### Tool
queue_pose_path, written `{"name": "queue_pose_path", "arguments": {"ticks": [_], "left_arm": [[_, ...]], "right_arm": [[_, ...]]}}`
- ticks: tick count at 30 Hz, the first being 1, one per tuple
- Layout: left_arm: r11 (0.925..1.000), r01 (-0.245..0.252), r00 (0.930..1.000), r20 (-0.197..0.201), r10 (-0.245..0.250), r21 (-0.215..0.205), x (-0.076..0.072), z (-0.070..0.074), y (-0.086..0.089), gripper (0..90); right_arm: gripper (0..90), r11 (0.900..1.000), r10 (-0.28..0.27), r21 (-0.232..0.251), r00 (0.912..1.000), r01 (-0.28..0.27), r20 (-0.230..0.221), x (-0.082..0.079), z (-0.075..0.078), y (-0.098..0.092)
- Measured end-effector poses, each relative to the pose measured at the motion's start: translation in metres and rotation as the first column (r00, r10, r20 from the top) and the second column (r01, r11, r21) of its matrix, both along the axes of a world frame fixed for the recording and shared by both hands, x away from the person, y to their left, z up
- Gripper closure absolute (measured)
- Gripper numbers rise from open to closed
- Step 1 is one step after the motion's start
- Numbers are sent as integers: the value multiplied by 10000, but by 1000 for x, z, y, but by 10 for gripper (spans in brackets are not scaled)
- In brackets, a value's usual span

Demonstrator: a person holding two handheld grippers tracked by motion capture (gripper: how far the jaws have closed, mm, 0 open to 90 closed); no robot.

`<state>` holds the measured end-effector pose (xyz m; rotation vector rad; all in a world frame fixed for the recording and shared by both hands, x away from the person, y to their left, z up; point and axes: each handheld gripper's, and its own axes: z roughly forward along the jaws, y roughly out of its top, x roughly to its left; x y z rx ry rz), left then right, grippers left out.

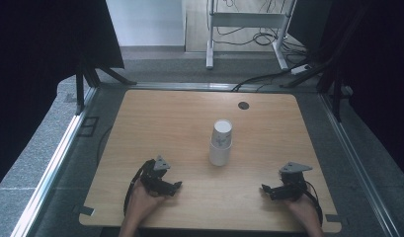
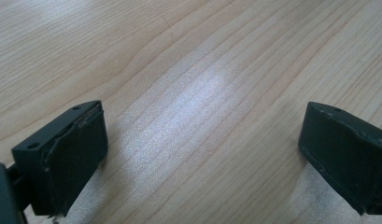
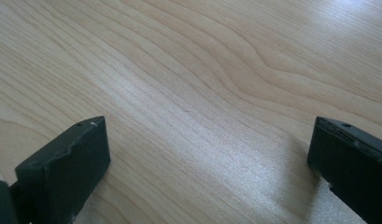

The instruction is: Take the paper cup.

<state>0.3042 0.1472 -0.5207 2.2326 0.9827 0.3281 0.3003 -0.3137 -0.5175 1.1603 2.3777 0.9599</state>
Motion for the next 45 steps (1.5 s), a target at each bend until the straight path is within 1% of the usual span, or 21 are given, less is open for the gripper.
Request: {"name": "queue_pose_path", "arguments": {"ticks": [8, 22, 25, 27, 29, 30, 32, 35, 37, 39, 41, 44, 45], "left_arm": [[10000, 73, 10000, -30, -73, 20, 0, 0, -1, 0], [10000, -64, 10000, 2, 64, -25, 0, 0, 0, 18], [10000, 66, 10000, 28, -66, -32, -1, 0, 0, 19], [10000, 79, 10000, 7, -79, -39, -1, 1, 1, 35], [9999, 118, 9999, 3, -118, -32, -1, 2, 0, 40], [9999, 166, 9998, 64, -166, -32, -1, 4, 0, 41], [9998, 193, 9998, 90, -192, -79, 0, 5, 0, 41], [9992, 294, 9994, 174, -289, -279, 0, 9, -1, 42], [9985, 393, 9990, 213, -385, -393, 1, 12, -1, 41], [9974, 507, 9984, 287, -493, -505, 3, 15, -4, 41], [9971, 551, 9981, 304, -535, -530, 3, 16, -4, 41], [9952, 803, 9961, 419, -780, -566, 7, 23, -10, 41], [9952, 803, 9961, 419, -780, -566, 7, 23, -10, 42]], "right_arm": [[0, 10000, -6, 2, 10000, 6, -6, 0, 0, 0], [0, 10000, 0, 36, 10000, 0, -7, 0, 0, 0], [0, 10000, 25, 51, 10000, -25, -34, 0, 0, -1], [13, 10000, 10, 70, 10000, -9, -65, 0, 1, -1], [14, 9998, 61, 196, 9999, -58, -109, 0, 2, -2], [14, 9998, 47, 208, 10000, -46, -79, 0, 3, -3], [14, 9997, 47, 230, 10000, -46, -18, 0, 4, -3], [14, 9992, 163, 353, 9998, -167, 130, -1, 9, -3], [14, 9991, 216, 365, 9996, -222, 152, -1, 11, -3], [13, 9981, 314, 519, 9993, -323, 183, -1, 15, -3], [13, 9979, 350, 544, 9993, -358, 166, -1, 16, -3], [13, 9968, 558, 570, 9983, -568, 193, -1, 21, 0], [13, 9968, 558, 570, 9983, -568, 193, -1, 21, 0]]}}
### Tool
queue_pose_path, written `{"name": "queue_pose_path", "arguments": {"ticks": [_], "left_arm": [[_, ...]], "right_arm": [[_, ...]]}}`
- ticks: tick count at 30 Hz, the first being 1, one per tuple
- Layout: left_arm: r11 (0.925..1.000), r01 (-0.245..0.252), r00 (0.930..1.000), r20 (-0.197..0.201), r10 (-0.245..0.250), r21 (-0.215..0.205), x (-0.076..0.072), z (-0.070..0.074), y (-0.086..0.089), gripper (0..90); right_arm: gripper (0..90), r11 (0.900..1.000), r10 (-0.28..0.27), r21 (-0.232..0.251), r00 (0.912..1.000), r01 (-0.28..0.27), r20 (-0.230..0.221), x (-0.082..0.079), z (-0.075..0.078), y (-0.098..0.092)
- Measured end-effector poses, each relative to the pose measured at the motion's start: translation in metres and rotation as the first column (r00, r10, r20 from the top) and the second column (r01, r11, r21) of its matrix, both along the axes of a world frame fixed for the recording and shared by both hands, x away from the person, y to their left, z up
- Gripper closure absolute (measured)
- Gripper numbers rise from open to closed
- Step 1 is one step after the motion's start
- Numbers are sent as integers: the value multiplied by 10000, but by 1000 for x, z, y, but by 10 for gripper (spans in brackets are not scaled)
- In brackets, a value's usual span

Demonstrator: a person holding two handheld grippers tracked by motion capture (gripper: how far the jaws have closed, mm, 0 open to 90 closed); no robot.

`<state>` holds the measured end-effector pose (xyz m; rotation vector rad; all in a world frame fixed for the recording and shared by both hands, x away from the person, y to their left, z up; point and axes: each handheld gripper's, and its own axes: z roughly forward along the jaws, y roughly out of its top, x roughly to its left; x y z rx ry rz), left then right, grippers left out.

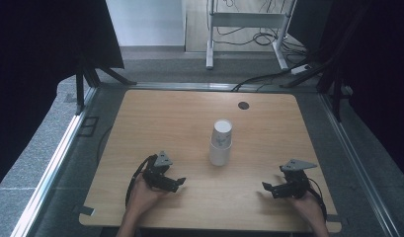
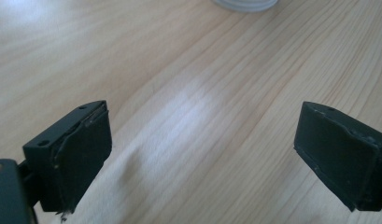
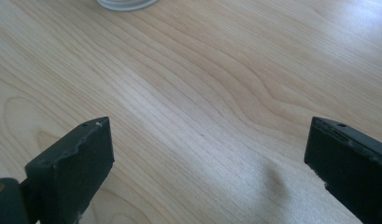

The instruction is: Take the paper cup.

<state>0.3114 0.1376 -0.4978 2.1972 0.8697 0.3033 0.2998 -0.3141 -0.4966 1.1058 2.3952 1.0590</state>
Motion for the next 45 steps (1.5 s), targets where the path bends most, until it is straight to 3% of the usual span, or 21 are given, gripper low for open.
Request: {"name": "queue_pose_path", "arguments": {"ticks": [4, 7, 16, 25, 33, 45], "left_arm": [[9996, 276, 9995, 131, -275, -77, 3, 7, -8, 43], [9986, 513, 9984, 230, -515, 113, 8, 11, -16, 43], [9972, 751, 9968, 258, -752, 47, 18, 16, -24, 44], [9955, 942, 9951, 288, -941, -21, 28, 23, -32, 48], [9928, 1197, 9921, 378, -1197, -1, 40, 33, -47, 47], [9832, 1818, 9824, 465, -1808, -189, 58, 42, -73, 47]], "right_arm": [[13, 9997, 209, 117, 9998, -209, 79, 1, 7, 3], [13, 9991, 337, 238, 9993, -341, 177, 2, 13, 5], [6, 9985, 480, 254, 9985, -487, 258, 7, 24, 8], [16, 9945, 713, 745, 9970, -735, 316, 15, 37, 17], [30, 9940, 952, 497, 9944, -974, 451, 25, 52, 31], [31, 9869, 1466, 619, 9882, -1493, 448, 43, 69, 53]]}}
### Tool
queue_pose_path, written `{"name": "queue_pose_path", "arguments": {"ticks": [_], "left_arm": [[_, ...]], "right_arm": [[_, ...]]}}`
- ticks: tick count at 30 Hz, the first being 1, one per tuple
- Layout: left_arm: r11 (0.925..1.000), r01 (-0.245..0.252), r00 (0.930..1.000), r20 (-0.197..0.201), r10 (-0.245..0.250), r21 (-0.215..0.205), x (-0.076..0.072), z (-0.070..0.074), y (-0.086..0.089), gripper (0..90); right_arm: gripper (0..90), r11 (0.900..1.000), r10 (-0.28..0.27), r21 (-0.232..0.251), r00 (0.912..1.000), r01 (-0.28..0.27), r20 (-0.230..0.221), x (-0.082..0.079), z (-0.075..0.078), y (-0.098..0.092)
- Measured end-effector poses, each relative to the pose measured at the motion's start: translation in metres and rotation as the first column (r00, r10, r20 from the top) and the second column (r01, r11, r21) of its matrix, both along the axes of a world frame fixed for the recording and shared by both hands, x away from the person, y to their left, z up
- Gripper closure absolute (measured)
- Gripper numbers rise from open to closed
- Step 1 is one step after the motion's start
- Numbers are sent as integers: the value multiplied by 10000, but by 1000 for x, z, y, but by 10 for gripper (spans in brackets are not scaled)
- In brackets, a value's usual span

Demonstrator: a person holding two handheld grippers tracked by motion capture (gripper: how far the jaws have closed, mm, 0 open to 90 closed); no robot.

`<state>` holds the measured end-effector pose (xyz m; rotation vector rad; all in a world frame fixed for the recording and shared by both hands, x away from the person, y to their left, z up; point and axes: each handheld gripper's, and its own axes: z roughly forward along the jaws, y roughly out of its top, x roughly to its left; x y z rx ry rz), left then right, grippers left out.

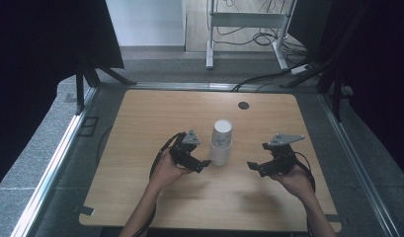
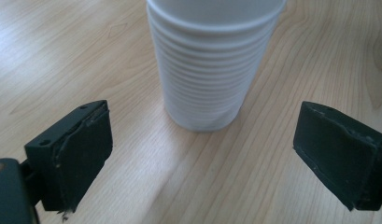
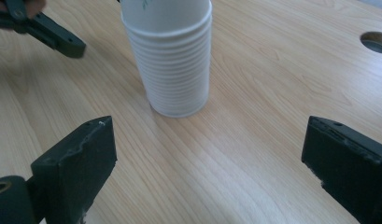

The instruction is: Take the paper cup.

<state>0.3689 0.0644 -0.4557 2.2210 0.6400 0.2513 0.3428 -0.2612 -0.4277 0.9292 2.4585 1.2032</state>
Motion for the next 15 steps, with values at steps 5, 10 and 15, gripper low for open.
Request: {"name": "queue_pose_path", "arguments": {"ticks": [5, 10, 15], "left_arm": [[9999, 136, 9999, -46, -137, -105, 6, 2, -8, 47], [9994, 271, 9996, -120, -274, -231, 11, 3, -13, 50], [9986, 430, 9990, -122, -434, -323, 17, 4, -23, 57]], "right_arm": [[31, 9996, 255, 157, 9996, -254, -84, 9, 5, 10], [50, 9988, 357, 322, 9993, -355, -63, 16, 11, 16], [88, 9968, 577, 563, 9983, -574, -26, 25, 20, 26]]}}
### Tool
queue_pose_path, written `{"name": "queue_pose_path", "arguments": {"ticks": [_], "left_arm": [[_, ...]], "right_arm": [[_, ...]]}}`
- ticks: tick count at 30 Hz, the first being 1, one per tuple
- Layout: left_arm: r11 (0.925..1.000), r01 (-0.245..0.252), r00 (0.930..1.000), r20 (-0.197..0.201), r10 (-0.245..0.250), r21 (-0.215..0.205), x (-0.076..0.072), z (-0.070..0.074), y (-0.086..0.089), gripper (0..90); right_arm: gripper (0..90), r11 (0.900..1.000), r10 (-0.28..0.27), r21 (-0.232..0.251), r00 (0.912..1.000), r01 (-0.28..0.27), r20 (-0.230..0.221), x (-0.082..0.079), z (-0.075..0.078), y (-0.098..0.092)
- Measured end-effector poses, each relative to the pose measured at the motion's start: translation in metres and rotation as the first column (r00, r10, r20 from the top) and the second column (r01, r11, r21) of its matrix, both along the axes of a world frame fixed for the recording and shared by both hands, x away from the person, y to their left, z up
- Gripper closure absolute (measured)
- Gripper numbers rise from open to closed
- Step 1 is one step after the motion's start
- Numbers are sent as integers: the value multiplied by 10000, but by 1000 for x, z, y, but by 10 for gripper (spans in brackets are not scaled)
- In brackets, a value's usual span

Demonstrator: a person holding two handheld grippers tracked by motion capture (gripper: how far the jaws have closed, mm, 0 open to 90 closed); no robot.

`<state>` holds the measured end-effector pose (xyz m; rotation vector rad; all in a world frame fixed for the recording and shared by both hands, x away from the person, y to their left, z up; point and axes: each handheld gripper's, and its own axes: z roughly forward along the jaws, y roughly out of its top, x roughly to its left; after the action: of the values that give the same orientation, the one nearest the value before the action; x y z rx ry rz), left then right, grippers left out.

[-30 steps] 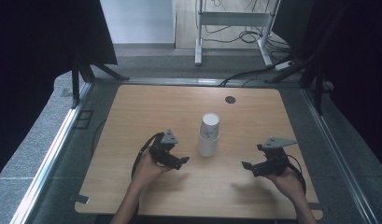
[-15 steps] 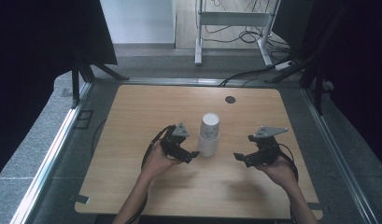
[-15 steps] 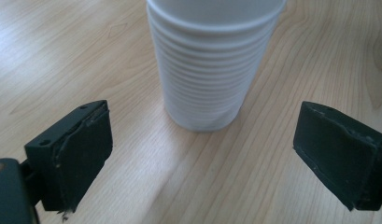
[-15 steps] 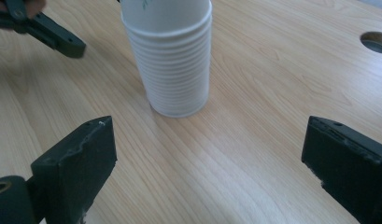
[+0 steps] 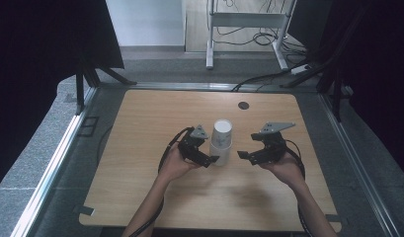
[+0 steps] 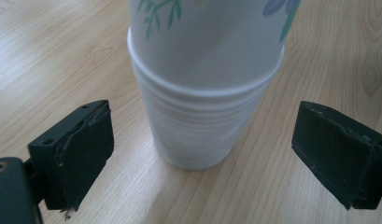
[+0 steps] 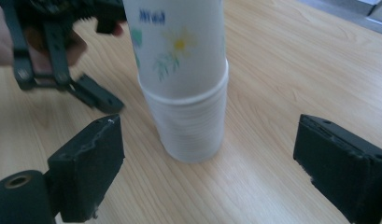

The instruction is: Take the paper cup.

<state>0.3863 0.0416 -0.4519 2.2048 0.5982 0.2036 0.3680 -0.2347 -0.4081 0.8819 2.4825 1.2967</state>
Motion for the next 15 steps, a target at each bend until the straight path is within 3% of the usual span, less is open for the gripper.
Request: {"name": "queue_pose_path", "arguments": {"ticks": [15], "left_arm": [[9999, 144, 9999, 76, -144, -84, 7, 2, -11, 79]], "right_arm": [[128, 9990, 427, -147, 9991, -426, 78, 19, 14, 30]]}}
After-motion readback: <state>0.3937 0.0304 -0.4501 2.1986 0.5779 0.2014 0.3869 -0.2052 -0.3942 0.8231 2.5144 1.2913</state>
